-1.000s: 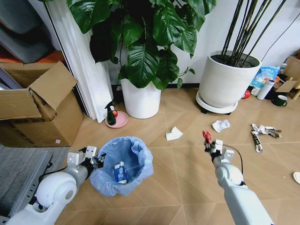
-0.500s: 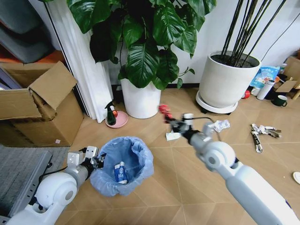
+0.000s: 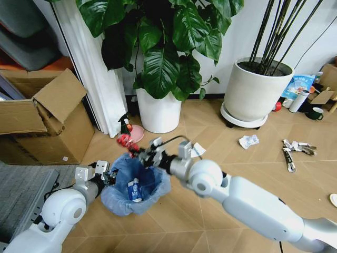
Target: Pick up the trash bin and place the garbage on the floor into it.
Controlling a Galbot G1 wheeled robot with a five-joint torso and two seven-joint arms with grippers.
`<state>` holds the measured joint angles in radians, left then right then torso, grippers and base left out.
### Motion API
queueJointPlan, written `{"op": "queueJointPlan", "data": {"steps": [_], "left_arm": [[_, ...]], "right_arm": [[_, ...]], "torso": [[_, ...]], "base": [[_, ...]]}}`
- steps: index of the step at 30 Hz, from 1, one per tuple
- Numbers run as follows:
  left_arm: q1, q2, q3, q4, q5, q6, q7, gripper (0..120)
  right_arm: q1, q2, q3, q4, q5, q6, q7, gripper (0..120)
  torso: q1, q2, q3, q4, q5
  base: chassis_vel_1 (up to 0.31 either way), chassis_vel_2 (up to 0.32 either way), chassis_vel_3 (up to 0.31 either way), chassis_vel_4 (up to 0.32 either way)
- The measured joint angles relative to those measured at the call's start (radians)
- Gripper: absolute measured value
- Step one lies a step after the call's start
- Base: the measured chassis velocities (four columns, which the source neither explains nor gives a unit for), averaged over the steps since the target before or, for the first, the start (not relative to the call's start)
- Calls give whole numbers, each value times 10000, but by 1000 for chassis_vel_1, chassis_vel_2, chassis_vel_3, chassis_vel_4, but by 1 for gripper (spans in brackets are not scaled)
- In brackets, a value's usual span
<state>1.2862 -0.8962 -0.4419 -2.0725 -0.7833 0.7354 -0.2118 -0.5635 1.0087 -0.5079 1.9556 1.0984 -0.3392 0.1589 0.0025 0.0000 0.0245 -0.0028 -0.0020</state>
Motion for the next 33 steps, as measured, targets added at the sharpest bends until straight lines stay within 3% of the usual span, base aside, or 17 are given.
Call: {"op": "queueJointPlan", "data": {"steps": [5, 12, 22, 26, 33], "left_arm": [[-105, 1, -20, 115, -25, 0, 54, 0], [-255, 27, -29, 175, -81, 0, 119, 0], [-223, 29, -31, 113, -82, 0, 124, 0], [-116, 9, -76, 61, -66, 0, 106, 0], [111, -114, -129, -107, -18, 0, 57, 0]], "right_arm": [[-81, -87, -237, 75, 8, -271, 208, 13], [-284, -91, -327, 61, -211, -411, 496, 45], [-435, -105, -94, 137, -381, -335, 614, 78], [-567, 58, 510, 93, -736, -244, 988, 94], [-1281, -158, 2054, -284, -1639, -294, 1127, 100]], "torso": [[0, 0, 0, 1, -1], [-1, 0, 0, 1, 0], [-1, 0, 0, 1, 0], [-1, 0, 0, 3, 1], [-1, 0, -1, 1, 3]], "base": [[0, 0, 0, 0], [0, 0, 0, 0], [0, 0, 0, 0], [0, 0, 0, 0], [0, 0, 0, 0]]}}
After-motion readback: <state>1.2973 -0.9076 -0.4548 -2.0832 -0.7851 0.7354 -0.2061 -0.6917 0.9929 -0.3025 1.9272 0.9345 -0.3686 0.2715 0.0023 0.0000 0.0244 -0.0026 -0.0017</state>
